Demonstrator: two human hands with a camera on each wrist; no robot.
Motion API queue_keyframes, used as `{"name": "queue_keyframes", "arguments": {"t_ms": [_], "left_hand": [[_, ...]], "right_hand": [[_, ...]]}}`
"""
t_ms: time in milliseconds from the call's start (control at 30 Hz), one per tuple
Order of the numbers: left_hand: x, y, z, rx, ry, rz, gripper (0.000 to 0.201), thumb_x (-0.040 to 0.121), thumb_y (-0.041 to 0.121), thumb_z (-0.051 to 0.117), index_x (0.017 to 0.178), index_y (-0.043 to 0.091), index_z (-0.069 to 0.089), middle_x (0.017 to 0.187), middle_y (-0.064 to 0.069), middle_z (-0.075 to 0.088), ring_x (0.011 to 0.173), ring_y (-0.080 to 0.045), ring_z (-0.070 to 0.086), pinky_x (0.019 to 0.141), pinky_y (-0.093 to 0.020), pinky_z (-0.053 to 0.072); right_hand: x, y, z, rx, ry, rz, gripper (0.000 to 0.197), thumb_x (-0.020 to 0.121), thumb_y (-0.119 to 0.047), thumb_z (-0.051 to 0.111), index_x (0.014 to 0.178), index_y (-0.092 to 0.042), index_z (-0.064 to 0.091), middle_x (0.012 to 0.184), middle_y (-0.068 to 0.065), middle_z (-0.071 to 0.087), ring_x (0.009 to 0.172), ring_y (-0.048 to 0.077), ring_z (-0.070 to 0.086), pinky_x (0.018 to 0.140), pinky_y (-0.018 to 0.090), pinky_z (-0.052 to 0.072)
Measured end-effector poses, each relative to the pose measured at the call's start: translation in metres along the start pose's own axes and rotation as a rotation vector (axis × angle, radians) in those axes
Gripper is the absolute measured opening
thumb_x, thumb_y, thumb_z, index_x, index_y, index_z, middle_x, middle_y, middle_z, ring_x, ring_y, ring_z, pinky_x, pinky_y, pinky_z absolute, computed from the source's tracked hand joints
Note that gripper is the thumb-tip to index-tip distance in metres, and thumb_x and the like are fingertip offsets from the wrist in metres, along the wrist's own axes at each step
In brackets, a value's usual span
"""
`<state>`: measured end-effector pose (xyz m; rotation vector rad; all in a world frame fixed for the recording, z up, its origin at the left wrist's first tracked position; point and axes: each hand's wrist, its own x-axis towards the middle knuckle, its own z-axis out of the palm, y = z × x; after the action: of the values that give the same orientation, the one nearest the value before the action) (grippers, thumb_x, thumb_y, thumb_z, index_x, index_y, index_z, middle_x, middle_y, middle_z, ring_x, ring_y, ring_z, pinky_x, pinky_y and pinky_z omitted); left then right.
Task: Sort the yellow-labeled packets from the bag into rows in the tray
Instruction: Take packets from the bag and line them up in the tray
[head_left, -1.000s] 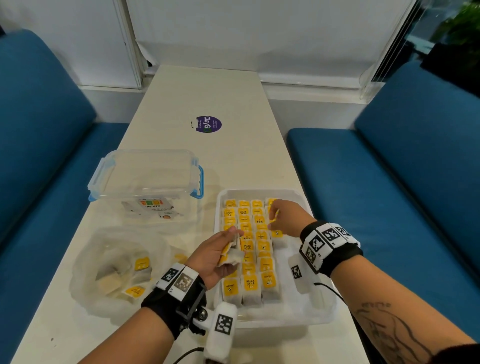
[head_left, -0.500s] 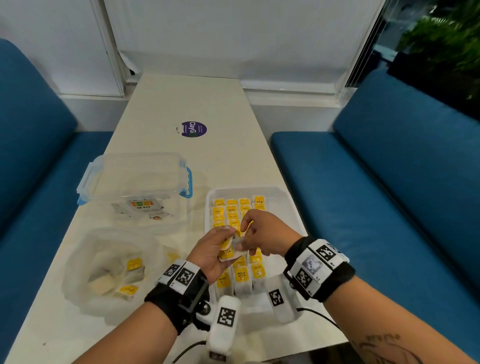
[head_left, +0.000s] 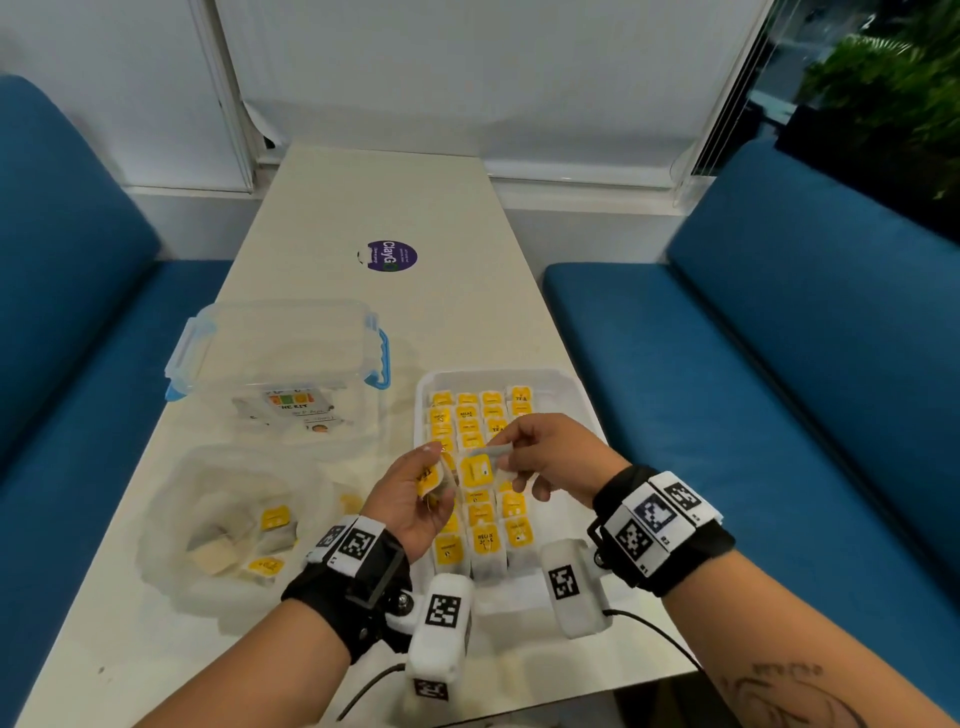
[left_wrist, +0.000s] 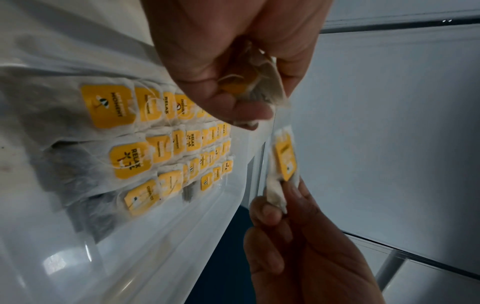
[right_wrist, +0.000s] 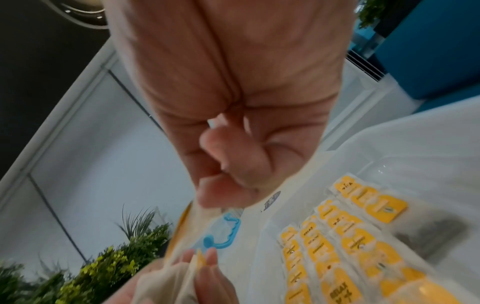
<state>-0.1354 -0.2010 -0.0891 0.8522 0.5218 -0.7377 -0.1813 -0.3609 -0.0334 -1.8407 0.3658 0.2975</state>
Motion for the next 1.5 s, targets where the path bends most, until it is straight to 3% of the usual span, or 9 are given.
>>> {"name": "queue_keyframes", "arguments": {"t_ms": [200, 333, 567, 733, 833, 933, 1133, 1300, 1500], "left_hand": [[0.0, -0.004, 0.008, 0.131, -0.103, 0.019, 0.018, 0.084, 0.029, 0.062, 0.078, 0.016, 0.052, 0.06, 0.001, 0.046, 0.041, -0.005, 0.048, 0.029, -0.01, 0.031], [-0.001, -0.009, 0.014, 0.208, -0.156, 0.097, 0.013, 0.08, 0.024, 0.065, 0.084, 0.016, 0.055, 0.06, 0.002, 0.049, 0.043, -0.006, 0.046, 0.03, -0.011, 0.03], [0.004, -0.004, 0.015, 0.442, -0.138, 0.203, 0.01, 0.082, 0.013, 0.067, 0.08, 0.016, 0.058, 0.065, 0.001, 0.051, 0.052, -0.011, 0.038, 0.033, -0.012, 0.027], [0.006, -0.004, 0.017, 0.487, -0.161, 0.179, 0.014, 0.083, 0.011, 0.065, 0.075, 0.017, 0.055, 0.064, 0.001, 0.049, 0.048, -0.011, 0.038, 0.034, -0.012, 0.026], [0.006, -0.002, 0.017, 0.513, -0.16, 0.215, 0.016, 0.084, 0.011, 0.065, 0.073, 0.016, 0.055, 0.064, 0.0, 0.049, 0.051, -0.011, 0.036, 0.034, -0.012, 0.025], [0.007, 0.0, 0.017, 0.529, -0.158, 0.237, 0.014, 0.084, 0.011, 0.064, 0.073, 0.016, 0.057, 0.069, -0.001, 0.051, 0.054, -0.011, 0.036, 0.034, -0.013, 0.026], [0.01, 0.003, 0.015, 0.354, -0.111, 0.174, 0.009, 0.083, 0.02, 0.067, 0.085, 0.017, 0.059, 0.058, 0.004, 0.05, 0.049, -0.01, 0.041, 0.032, -0.011, 0.028], [0.015, 0.006, 0.01, 0.186, -0.073, 0.102, 0.014, 0.085, 0.02, 0.065, 0.078, 0.017, 0.052, 0.062, 0.001, 0.047, 0.04, -0.007, 0.047, 0.031, -0.01, 0.031], [0.021, 0.012, 0.0, 0.061, -0.008, 0.064, 0.011, 0.088, 0.022, 0.062, 0.08, 0.016, 0.056, 0.065, -0.001, 0.052, 0.053, -0.01, 0.051, 0.033, -0.012, 0.039]], "right_hand": [[0.007, 0.005, 0.001, 0.276, 0.075, 0.029, 0.015, 0.086, 0.007, 0.057, 0.085, -0.007, 0.052, 0.072, 0.009, 0.064, 0.054, 0.016, 0.064, 0.038, 0.021, 0.043], [0.008, 0.008, 0.004, 0.351, 0.086, 0.04, 0.017, 0.085, 0.008, 0.057, 0.085, -0.007, 0.05, 0.067, 0.009, 0.063, 0.055, 0.017, 0.065, 0.041, 0.024, 0.047], [0.009, 0.009, 0.0, -0.062, 0.045, -0.016, 0.024, 0.073, -0.006, 0.072, 0.087, -0.02, 0.058, 0.086, 0.002, 0.062, 0.082, 0.016, 0.059, 0.058, 0.026, 0.048], [0.006, 0.001, -0.006, 0.028, -0.076, -0.046, 0.025, 0.078, 0.004, 0.066, 0.099, -0.009, 0.066, 0.065, -0.003, 0.048, 0.077, 0.022, 0.063, 0.053, 0.026, 0.054], [0.007, -0.001, -0.009, 0.035, -0.072, -0.026, 0.013, 0.081, -0.001, 0.063, 0.09, -0.01, 0.065, 0.066, -0.005, 0.057, 0.072, 0.015, 0.063, 0.062, 0.034, 0.056], [0.01, 0.001, -0.009, -0.005, -0.053, -0.031, 0.009, 0.082, -0.008, 0.067, 0.078, -0.014, 0.062, 0.073, 0.0, 0.063, 0.073, 0.014, 0.063, 0.062, 0.031, 0.055], [0.022, 0.005, -0.012, -0.076, 0.171, -0.162, 0.019, 0.084, -0.009, 0.067, 0.069, -0.021, 0.062, 0.077, -0.008, 0.062, 0.066, -0.003, 0.055, 0.058, 0.007, 0.041], [0.028, 0.007, -0.019, 0.088, 0.146, -0.147, 0.019, 0.088, -0.009, 0.062, 0.072, -0.02, 0.061, 0.079, -0.003, 0.06, 0.065, 0.009, 0.047, 0.053, 0.021, 0.035], [0.035, 0.012, -0.03, 0.283, 0.259, -0.12, 0.018, 0.093, -0.007, 0.053, 0.077, -0.014, 0.056, 0.07, 0.001, 0.054, 0.061, 0.011, 0.048, 0.046, 0.021, 0.033]]}}
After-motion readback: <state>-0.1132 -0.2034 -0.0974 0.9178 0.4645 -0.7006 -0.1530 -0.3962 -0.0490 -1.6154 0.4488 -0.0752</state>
